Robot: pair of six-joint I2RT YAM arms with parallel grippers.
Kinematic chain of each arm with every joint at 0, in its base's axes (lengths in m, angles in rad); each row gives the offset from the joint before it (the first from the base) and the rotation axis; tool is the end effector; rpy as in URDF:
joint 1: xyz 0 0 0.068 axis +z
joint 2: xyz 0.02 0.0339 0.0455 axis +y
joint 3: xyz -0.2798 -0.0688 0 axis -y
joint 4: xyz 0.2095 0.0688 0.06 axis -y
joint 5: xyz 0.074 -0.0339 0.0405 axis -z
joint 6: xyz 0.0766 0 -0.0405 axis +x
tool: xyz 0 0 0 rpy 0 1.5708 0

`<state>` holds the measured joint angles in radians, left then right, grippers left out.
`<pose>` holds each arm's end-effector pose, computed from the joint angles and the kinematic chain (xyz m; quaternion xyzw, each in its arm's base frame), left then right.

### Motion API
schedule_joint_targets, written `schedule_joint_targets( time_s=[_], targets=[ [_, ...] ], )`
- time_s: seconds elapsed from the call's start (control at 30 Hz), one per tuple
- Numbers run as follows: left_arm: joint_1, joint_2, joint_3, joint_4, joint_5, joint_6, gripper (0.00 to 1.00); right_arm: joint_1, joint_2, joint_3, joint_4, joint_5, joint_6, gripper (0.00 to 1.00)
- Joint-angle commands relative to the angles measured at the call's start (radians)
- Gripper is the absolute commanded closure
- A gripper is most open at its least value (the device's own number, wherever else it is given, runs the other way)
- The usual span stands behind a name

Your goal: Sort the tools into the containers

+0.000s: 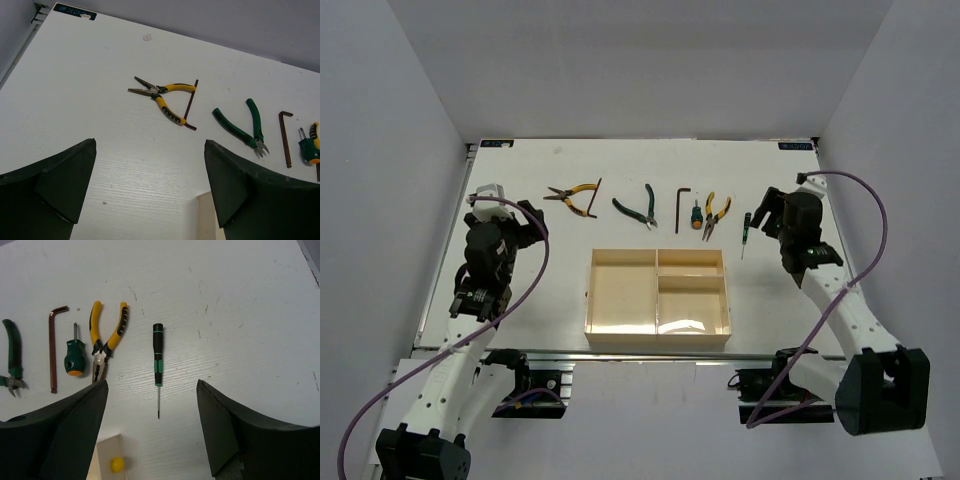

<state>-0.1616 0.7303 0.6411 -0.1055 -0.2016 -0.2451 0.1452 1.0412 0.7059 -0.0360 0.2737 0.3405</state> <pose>0.1720 -0.0125 0.3124 -0.0959 0.7652 -0.0515 0.6345 0.2344 0.0134 0.2891 0.1564 0.8064 0.0252 0.5698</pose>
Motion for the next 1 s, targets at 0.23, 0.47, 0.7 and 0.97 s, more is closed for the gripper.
schedule_joint_targets(
  time_s=[0.23,0.47,0.7,0.97],
  targets=[
    [-0.006,0.078,0.061,-0.056,0.027,-0.005,0.02,-0.004,0.342,0.265,-0.156,0.022,-0.001,0.43],
    [-0.006,0.118,0.081,-0.077,0.011,-0.019,0.02,-0.006,0.526,0.351,-0.189,-0.016,-0.012,0.52],
    [-0.006,0.129,0.086,-0.076,0.027,-0.023,0.02,-0.007,0.67,0.412,-0.185,-0.048,-0.026,0.56],
    [-0.006,0.138,0.091,-0.077,0.047,-0.023,0.02,-0.019,0.781,0.484,-0.196,-0.054,-0.035,0.57]
  ],
)
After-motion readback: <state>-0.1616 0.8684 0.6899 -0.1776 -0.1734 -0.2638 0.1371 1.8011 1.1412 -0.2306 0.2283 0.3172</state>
